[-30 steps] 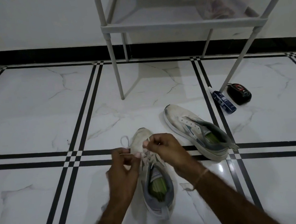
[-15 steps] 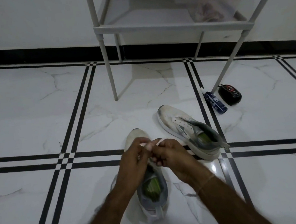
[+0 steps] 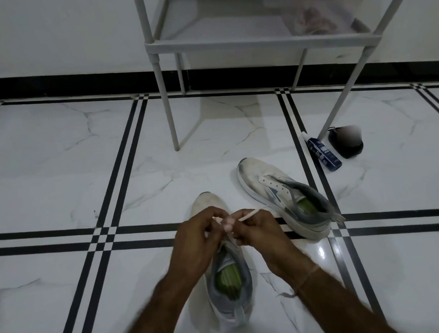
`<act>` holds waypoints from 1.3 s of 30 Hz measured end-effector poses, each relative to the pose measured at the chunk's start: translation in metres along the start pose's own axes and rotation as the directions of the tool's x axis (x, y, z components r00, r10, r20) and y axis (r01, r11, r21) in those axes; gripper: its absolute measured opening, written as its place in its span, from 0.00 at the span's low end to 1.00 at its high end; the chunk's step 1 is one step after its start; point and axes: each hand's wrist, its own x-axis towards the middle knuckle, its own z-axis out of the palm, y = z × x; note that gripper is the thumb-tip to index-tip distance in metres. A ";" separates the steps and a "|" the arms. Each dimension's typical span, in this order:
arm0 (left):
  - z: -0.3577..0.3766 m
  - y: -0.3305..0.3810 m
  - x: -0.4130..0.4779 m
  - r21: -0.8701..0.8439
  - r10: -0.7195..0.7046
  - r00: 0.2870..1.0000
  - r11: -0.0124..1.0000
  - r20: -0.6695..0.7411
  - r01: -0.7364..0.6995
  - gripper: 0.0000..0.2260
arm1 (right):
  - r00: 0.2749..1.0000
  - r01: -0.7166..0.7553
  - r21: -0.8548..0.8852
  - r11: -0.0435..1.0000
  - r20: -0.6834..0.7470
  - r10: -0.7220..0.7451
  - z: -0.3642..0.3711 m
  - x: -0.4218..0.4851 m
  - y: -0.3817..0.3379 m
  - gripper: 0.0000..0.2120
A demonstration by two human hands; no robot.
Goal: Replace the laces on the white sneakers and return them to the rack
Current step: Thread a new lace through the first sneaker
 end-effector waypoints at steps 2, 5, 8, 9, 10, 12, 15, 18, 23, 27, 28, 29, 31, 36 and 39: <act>-0.003 -0.001 0.002 -0.015 -0.004 0.999 1.000 -0.041 0.003 0.04 | 1.000 -0.008 0.029 1.000 0.005 0.008 -0.003 0.000 -0.001 0.05; -0.010 -0.016 0.001 -0.003 -0.023 0.999 1.000 -0.031 0.023 0.05 | 0.998 0.013 -0.040 0.999 -0.061 -0.015 -0.006 0.001 0.004 0.03; -0.006 -0.017 -0.005 -0.054 -0.029 0.999 0.998 0.038 0.031 0.04 | 0.999 0.034 -0.064 0.997 -0.022 -0.036 -0.001 0.002 0.009 0.05; -0.004 -0.015 -0.007 -0.064 -0.018 0.999 0.998 0.034 0.020 0.06 | 1.000 0.022 -0.031 0.999 -0.007 -0.022 0.001 0.001 0.010 0.06; -0.003 -0.014 -0.008 -0.071 -0.015 1.000 0.997 0.019 0.016 0.07 | 1.000 0.013 -0.008 1.000 -0.008 -0.013 0.003 0.001 0.010 0.05; -0.003 -0.013 -0.007 -0.098 -0.021 1.000 0.995 0.001 0.021 0.07 | 0.999 0.018 -0.017 1.000 -0.042 -0.019 0.003 0.002 0.010 0.03; -0.003 -0.014 -0.004 -0.124 -0.037 0.999 0.992 0.003 0.037 0.03 | 0.998 0.058 -0.090 0.994 -0.031 -0.061 0.000 0.004 0.010 0.04; -0.003 -0.015 -0.003 -0.099 -0.074 0.996 0.993 -0.041 0.070 0.01 | 0.999 0.044 -0.048 0.998 -0.023 -0.045 -0.001 0.005 0.008 0.03; -0.010 -0.026 -0.003 -0.053 -0.115 0.992 0.992 -0.052 0.113 0.07 | 0.997 0.064 -0.089 0.994 -0.042 -0.068 0.000 0.006 0.011 0.04; -0.005 -0.021 -0.006 -0.107 -0.075 0.997 0.992 -0.017 0.073 0.07 | 0.998 0.049 -0.029 0.998 -0.025 -0.050 0.001 0.005 0.012 0.03; -0.003 -0.019 -0.006 -0.126 -0.067 0.997 0.990 -0.030 0.062 0.05 | 0.998 0.050 -0.020 0.999 -0.034 -0.050 0.002 0.005 0.012 0.03; -0.001 -0.018 -0.006 -0.141 -0.061 0.997 0.988 -0.047 0.054 0.03 | 0.998 0.054 -0.026 0.998 -0.038 -0.055 0.003 0.005 0.012 0.03; 0.001 -0.018 -0.007 -0.172 -0.062 0.996 0.984 -0.070 0.049 0.03 | 0.998 0.056 -0.038 0.998 -0.024 -0.057 0.002 0.005 0.012 0.02; -0.003 -0.026 -0.010 -0.278 -0.145 0.988 0.952 -0.044 0.128 0.04 | 0.997 0.080 -0.165 0.983 0.019 -0.078 -0.002 0.001 0.016 0.04; -0.005 -0.034 -0.013 -0.260 -0.167 0.985 0.953 -0.033 0.153 0.04 | 0.993 0.118 -0.463 0.878 0.059 -0.102 -0.007 -0.006 0.027 0.13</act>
